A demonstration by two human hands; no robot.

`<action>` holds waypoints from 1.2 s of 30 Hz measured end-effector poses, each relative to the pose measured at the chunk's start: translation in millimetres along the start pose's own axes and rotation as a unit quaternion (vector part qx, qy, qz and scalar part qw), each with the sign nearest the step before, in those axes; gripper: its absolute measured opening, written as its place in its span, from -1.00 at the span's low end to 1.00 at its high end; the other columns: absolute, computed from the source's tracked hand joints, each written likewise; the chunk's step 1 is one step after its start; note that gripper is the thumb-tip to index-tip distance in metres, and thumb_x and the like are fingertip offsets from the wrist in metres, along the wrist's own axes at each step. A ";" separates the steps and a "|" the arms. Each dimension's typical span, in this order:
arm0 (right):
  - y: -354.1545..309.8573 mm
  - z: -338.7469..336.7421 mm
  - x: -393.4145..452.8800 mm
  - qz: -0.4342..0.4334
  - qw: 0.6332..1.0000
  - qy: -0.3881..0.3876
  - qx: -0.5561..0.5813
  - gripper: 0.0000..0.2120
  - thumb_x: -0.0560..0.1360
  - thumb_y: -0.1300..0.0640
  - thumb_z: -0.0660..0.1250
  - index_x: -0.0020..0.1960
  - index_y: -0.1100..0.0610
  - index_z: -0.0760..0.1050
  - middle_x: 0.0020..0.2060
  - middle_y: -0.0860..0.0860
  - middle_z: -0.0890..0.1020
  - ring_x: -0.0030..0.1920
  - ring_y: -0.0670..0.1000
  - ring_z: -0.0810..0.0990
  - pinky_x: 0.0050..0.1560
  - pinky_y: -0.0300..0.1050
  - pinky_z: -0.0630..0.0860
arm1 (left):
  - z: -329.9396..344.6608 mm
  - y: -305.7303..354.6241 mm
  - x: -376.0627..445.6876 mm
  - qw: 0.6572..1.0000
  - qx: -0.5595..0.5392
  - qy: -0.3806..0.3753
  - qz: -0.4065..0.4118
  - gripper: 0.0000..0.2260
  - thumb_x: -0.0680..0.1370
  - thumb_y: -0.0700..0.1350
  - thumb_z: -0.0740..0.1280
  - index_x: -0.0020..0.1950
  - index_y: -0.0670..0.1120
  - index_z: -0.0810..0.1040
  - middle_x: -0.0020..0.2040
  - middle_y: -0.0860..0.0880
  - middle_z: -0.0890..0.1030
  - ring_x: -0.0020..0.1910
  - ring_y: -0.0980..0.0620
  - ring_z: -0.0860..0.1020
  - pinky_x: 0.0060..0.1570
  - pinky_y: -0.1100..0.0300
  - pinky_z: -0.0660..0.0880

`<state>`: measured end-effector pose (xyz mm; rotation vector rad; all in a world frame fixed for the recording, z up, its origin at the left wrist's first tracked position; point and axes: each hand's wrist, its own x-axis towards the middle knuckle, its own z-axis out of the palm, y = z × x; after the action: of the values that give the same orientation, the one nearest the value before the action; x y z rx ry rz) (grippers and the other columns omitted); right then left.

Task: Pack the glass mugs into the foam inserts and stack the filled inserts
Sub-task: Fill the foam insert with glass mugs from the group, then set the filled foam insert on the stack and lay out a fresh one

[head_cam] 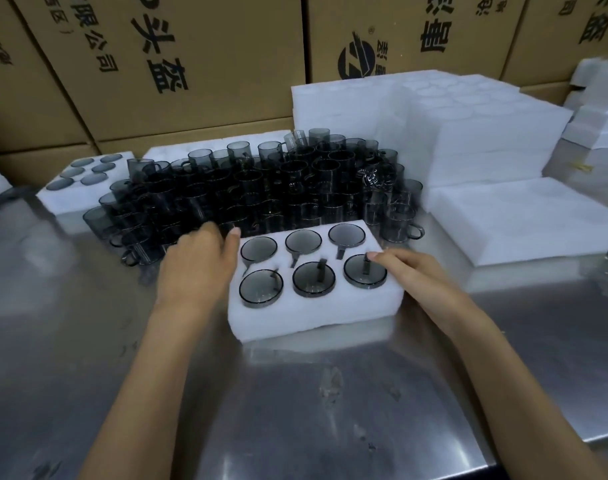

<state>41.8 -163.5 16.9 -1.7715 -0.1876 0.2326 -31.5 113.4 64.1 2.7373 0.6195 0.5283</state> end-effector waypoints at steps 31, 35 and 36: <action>-17.4 128.0 74.8 -0.460 0.791 0.236 -0.327 -0.73 0.52 0.16 0.28 0.20 0.12 0.55 0.05 -0.01 0.60 0.06 0.04 0.52 0.10 0.01 0.38 | -49.2 -61.6 149.7 0.568 -0.779 0.181 -0.194 -0.60 0.57 0.05 0.39 0.36 -0.07 0.48 0.18 -0.05 0.66 0.09 -0.04 0.66 -0.23 0.20 0.60; -15.5 137.6 88.4 -0.469 0.779 0.221 -0.351 -0.70 0.49 0.16 0.29 0.21 0.11 0.56 0.14 0.01 0.59 0.16 0.06 0.53 0.26 0.06 0.32 | -62.9 -94.8 216.9 0.547 -0.741 0.262 -0.289 -0.42 0.59 0.07 0.36 0.49 -0.05 0.18 0.29 -0.05 0.43 -0.02 -0.08 0.62 -0.40 0.23 0.58; -14.2 137.6 91.8 -0.463 0.781 0.226 -0.354 -0.69 0.49 0.17 0.30 0.21 0.11 0.56 0.15 0.01 0.59 0.17 0.06 0.53 0.28 0.08 0.33 | -65.0 -102.3 229.4 0.539 -0.729 0.284 -0.312 -0.38 0.58 0.06 0.36 0.51 -0.04 0.11 0.28 -0.05 0.36 -0.15 -0.08 0.59 -0.45 0.22 0.57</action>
<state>94.9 -7.4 -2.1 -2.1661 -0.8482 -1.1068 98.5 320.0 152.0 0.6271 0.6928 1.0427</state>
